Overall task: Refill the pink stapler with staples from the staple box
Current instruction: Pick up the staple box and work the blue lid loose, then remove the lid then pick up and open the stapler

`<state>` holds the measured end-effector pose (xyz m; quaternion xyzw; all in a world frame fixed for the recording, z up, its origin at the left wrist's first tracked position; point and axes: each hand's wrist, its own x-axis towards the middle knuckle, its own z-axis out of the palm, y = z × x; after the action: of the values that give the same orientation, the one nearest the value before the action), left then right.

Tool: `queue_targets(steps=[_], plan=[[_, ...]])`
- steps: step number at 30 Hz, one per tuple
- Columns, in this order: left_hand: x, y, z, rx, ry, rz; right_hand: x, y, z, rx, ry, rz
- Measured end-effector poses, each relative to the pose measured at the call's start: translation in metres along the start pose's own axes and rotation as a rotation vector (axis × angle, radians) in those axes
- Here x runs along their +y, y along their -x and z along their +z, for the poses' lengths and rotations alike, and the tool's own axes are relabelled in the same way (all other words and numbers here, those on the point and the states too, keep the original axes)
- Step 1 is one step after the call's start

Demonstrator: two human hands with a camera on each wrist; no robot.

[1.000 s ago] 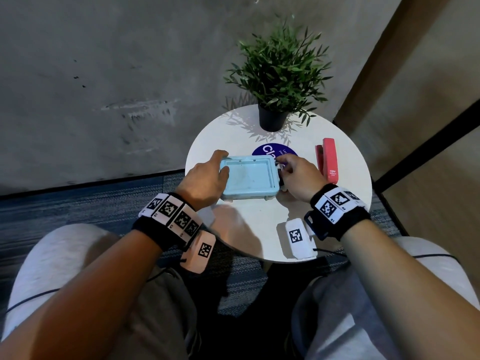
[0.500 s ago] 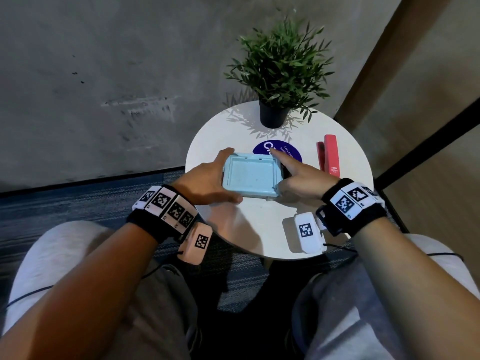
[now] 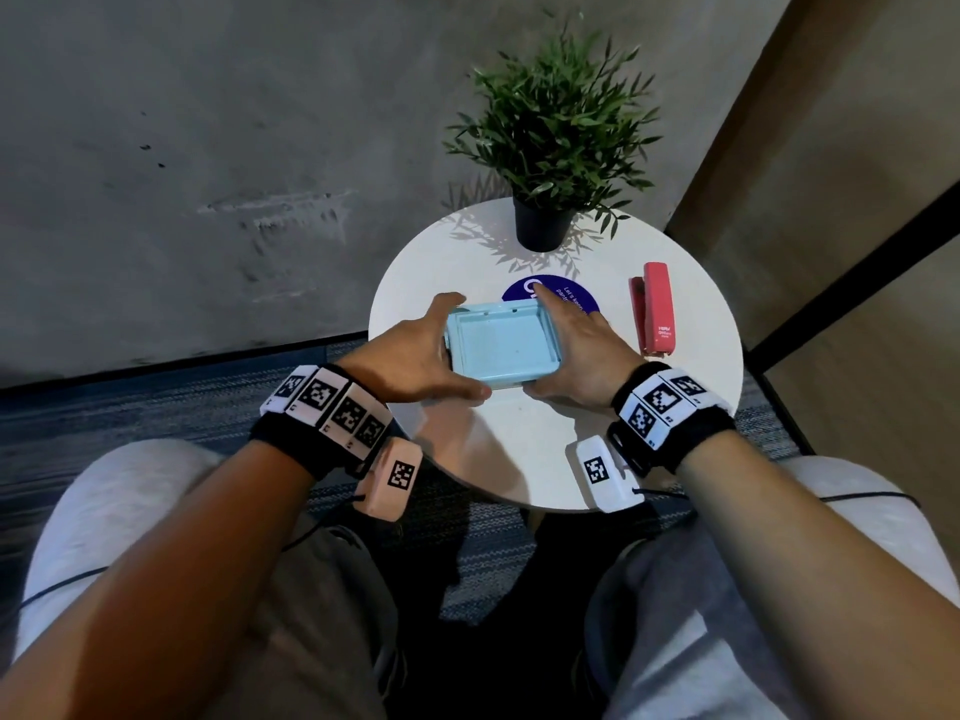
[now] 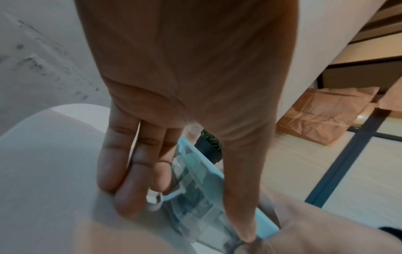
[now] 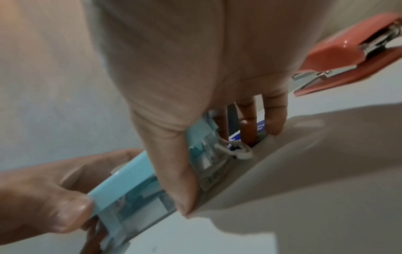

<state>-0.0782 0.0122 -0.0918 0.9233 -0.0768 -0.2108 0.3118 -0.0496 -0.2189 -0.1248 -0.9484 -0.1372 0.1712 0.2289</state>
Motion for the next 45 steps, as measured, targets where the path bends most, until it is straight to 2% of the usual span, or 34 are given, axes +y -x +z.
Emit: queue_targets(steps=[4, 10, 17, 22, 27, 31, 38, 45], plan=[[0.002, 0.000, 0.000, -0.002, -0.030, 0.028, -0.001, 0.003, 0.000, 0.019, -0.008, 0.005], [0.000, 0.002, -0.002, 0.021, 0.022, 0.000, -0.004, 0.010, -0.003, 0.033, -0.032, 0.047], [-0.005, -0.003, -0.007, -0.049, 0.318, -0.026, -0.001, 0.013, -0.007, 0.010, -0.084, 0.055], [-0.014, -0.008, -0.015, 0.038, 0.362, -0.039, 0.000, 0.013, -0.005, 0.044, -0.063, 0.000], [-0.025, -0.026, -0.019, 0.212, 0.334, -0.036, 0.000, 0.017, -0.008, 0.017, -0.043, 0.029], [-0.023, -0.052, -0.030, 0.293, 0.282, -0.051, -0.002, 0.022, -0.010, 0.016, -0.029, 0.029], [-0.025, -0.087, -0.031, 0.160, 0.103, -0.044, 0.004, 0.035, -0.018, -0.002, -0.005, 0.035], [-0.022, -0.098, -0.021, 0.185, -0.201, -0.068, 0.010, 0.041, -0.020, -0.012, 0.005, 0.030]])
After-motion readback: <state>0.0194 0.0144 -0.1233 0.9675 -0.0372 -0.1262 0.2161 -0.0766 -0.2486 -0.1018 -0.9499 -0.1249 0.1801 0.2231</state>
